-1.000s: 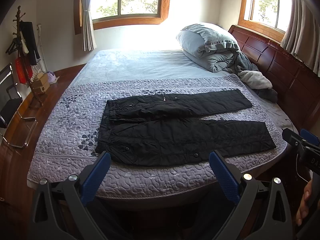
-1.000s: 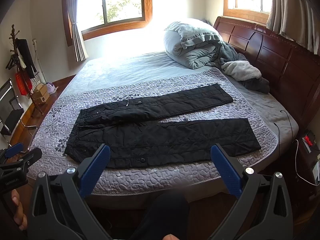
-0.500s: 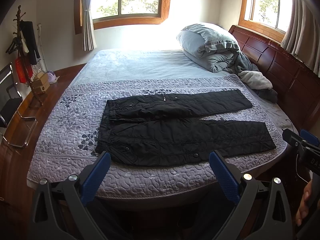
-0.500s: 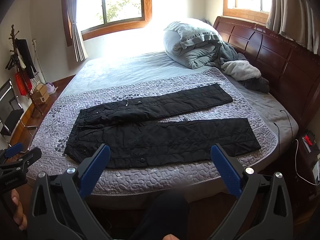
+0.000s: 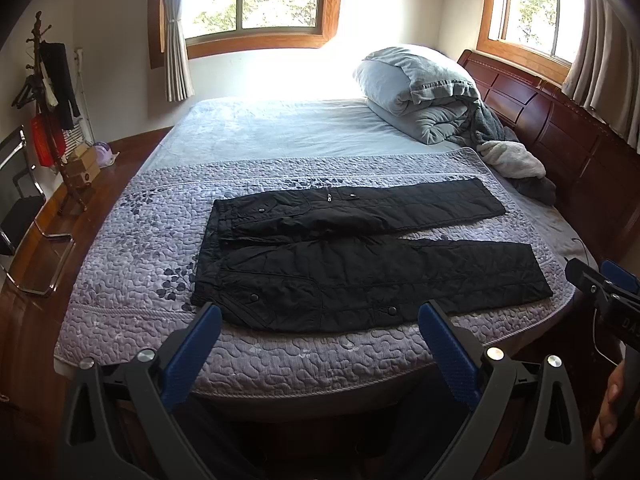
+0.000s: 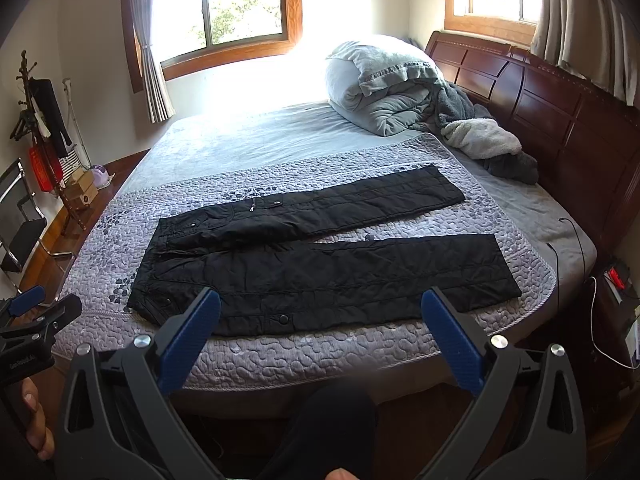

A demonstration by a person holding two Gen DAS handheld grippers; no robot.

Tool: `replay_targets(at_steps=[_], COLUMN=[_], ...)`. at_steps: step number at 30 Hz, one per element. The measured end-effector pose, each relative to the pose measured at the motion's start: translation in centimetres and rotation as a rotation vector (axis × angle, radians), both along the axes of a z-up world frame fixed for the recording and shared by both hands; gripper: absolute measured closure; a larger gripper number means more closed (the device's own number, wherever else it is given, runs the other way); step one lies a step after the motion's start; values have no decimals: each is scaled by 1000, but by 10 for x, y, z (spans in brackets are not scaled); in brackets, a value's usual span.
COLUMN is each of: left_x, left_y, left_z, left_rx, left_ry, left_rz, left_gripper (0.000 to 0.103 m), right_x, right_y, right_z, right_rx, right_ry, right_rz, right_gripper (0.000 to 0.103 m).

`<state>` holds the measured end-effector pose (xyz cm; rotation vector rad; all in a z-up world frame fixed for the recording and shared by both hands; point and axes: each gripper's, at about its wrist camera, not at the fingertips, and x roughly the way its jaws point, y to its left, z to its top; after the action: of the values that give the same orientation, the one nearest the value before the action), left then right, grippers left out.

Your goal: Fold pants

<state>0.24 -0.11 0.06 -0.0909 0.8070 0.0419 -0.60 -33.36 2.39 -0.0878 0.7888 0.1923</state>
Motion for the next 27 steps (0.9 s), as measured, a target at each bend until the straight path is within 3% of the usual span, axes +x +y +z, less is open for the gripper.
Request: replay_targets(at_steps=[27], left_x=[2], left_y=[0], left_z=[-3], left_rx=[-2], left_ry=[5], left_rz=[3], left_gripper=[3], right_x=[2], right_y=[-1], right_z=[-4], right_rx=[1], right_ry=[6], right_rz=[-2], right_gripper=[2])
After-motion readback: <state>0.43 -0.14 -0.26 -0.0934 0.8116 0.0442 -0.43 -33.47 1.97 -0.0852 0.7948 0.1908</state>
